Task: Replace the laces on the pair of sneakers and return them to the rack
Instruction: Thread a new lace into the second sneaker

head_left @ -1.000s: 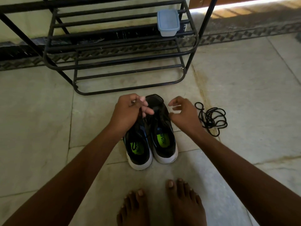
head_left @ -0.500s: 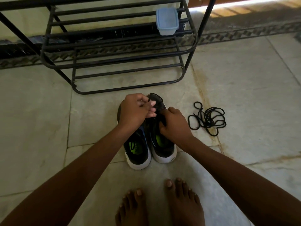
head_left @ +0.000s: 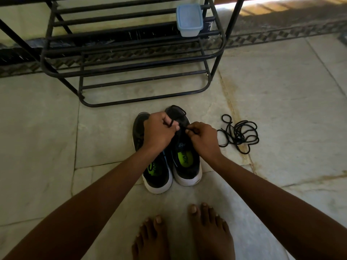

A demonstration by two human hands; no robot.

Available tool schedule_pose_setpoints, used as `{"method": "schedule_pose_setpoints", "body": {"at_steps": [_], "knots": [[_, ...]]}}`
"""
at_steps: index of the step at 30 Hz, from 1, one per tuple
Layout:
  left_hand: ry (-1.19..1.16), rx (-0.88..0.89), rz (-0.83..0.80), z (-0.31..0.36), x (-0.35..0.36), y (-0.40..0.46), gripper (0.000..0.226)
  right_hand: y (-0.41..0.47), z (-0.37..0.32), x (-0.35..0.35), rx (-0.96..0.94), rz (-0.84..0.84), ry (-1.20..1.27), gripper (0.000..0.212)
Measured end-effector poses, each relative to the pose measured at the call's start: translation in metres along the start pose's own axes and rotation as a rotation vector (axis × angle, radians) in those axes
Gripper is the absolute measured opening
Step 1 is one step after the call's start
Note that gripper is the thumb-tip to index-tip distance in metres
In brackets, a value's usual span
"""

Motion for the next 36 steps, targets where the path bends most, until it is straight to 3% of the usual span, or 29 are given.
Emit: {"method": "schedule_pose_setpoints", "body": {"at_steps": [12, 28, 36], "knots": [[0.1, 0.135, 0.034, -0.003, 0.014, -0.002, 0.023, 0.001, 0.005, -0.002, 0.32, -0.069, 0.64, 0.016], [0.141, 0.346, 0.051, -0.004, 0.012, -0.012, 0.026, 0.002, 0.009, -0.002, 0.344, -0.066, 0.678, 0.016], [0.088, 0.334, 0.09, -0.005, 0.016, -0.015, 0.029, 0.001, 0.009, -0.001, 0.343, -0.064, 0.65, 0.016]]}}
Point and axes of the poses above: each hand's wrist, its own y-axis towards the middle knuckle, its own x-axis out of the palm, z = x × y, the point moved 1 cm from there along y, towards the middle knuckle, and after that the axes turned 1 degree about -y, right-handed, at the moved point
